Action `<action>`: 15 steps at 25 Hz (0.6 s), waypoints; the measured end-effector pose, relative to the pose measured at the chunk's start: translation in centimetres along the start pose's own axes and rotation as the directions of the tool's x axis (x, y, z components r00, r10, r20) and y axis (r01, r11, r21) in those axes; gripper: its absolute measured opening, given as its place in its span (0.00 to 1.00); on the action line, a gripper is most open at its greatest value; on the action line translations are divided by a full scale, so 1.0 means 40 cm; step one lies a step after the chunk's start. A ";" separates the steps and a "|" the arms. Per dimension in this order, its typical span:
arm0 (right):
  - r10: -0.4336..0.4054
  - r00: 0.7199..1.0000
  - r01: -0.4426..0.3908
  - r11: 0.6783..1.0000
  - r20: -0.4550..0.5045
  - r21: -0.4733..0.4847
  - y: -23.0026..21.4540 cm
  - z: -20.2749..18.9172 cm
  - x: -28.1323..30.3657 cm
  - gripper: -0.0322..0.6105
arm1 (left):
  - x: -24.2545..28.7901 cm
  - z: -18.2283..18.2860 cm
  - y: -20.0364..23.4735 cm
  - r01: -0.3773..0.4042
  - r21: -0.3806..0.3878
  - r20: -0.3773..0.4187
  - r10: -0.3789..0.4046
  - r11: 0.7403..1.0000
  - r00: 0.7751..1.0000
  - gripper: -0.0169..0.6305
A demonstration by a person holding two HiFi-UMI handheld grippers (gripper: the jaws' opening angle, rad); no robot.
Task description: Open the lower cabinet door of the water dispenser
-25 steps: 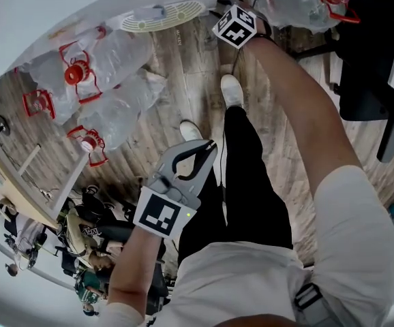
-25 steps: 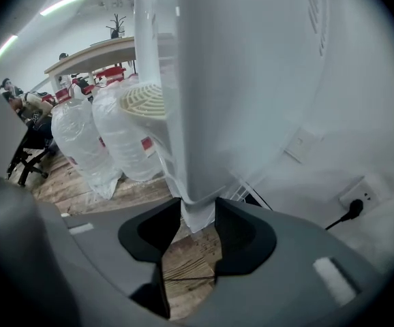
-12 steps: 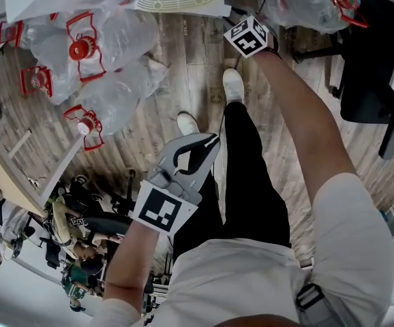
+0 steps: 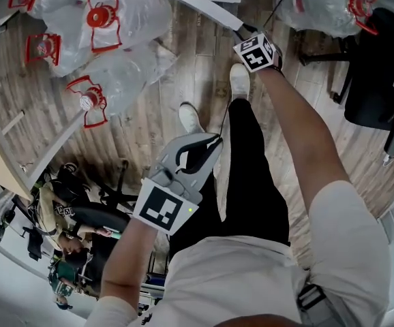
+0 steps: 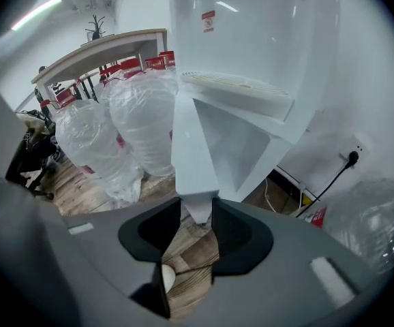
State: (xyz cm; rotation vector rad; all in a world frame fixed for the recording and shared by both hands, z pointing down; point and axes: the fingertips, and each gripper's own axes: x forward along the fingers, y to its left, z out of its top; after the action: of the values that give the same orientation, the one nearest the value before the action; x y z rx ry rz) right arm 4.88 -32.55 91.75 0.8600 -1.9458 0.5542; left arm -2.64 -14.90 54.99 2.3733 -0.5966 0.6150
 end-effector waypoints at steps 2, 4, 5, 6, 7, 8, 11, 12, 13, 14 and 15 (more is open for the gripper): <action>0.006 1.000 -0.006 1.000 -0.012 -0.005 0.045 -0.007 -0.006 0.26 | -0.033 -0.014 -0.002 -0.013 -0.005 0.006 0.013 1.000 1.000 0.11; 0.008 1.000 -0.009 1.000 -0.020 -0.019 0.087 -0.016 -0.011 0.25 | -0.062 -0.028 -0.005 -0.029 -0.014 0.018 0.030 0.999 0.999 0.11; 0.007 1.000 -0.008 1.000 -0.022 -0.027 0.106 -0.019 -0.013 0.22 | -0.075 -0.035 -0.007 -0.037 -0.016 0.028 0.038 0.999 0.999 0.11; 0.007 1.000 -0.008 0.999 -0.023 -0.034 0.126 -0.020 -0.016 0.16 | -0.089 -0.043 -0.009 -0.044 -0.015 0.037 0.045 0.999 0.998 0.11; 0.009 1.000 -0.010 0.999 -0.024 -0.037 0.148 -0.020 -0.019 0.13 | -0.104 -0.052 -0.012 -0.051 -0.014 0.044 0.052 0.999 0.998 0.11; 0.012 1.000 -0.013 0.999 -0.026 -0.034 0.171 -0.018 -0.021 0.13 | -0.118 -0.062 -0.013 -0.057 -0.016 0.048 0.058 0.998 0.997 0.11; 0.019 1.000 -0.019 1.000 -0.023 0.004 0.236 -0.018 -0.019 0.13 | -0.161 -0.088 -0.012 -0.073 -0.021 0.058 0.074 0.997 0.996 0.11; 0.020 1.000 -0.020 1.000 -0.022 0.009 0.256 -0.018 -0.017 0.14 | -0.176 -0.096 -0.011 -0.079 -0.023 0.062 0.081 0.997 0.995 0.11; 0.023 0.999 -0.023 1.000 -0.022 0.007 0.277 -0.015 -0.015 0.14 | -0.192 -0.103 -0.009 -0.086 -0.026 0.067 0.088 0.996 0.994 0.11; 0.030 0.999 -0.030 1.000 -0.024 -0.001 0.298 -0.011 -0.013 0.14 | -0.207 -0.111 -0.007 -0.094 -0.030 0.073 0.096 0.995 0.993 0.11; 0.038 0.999 -0.038 0.999 -0.028 -0.012 0.320 -0.006 -0.011 0.14 | -0.223 -0.119 -0.005 -0.101 -0.036 0.079 0.104 0.994 0.991 0.11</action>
State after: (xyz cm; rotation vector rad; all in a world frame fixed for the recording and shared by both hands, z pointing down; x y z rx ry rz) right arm -4.48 -23.83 91.01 0.8049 -1.9421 0.5728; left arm -10.90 -9.35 53.33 2.3580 -0.7622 0.5512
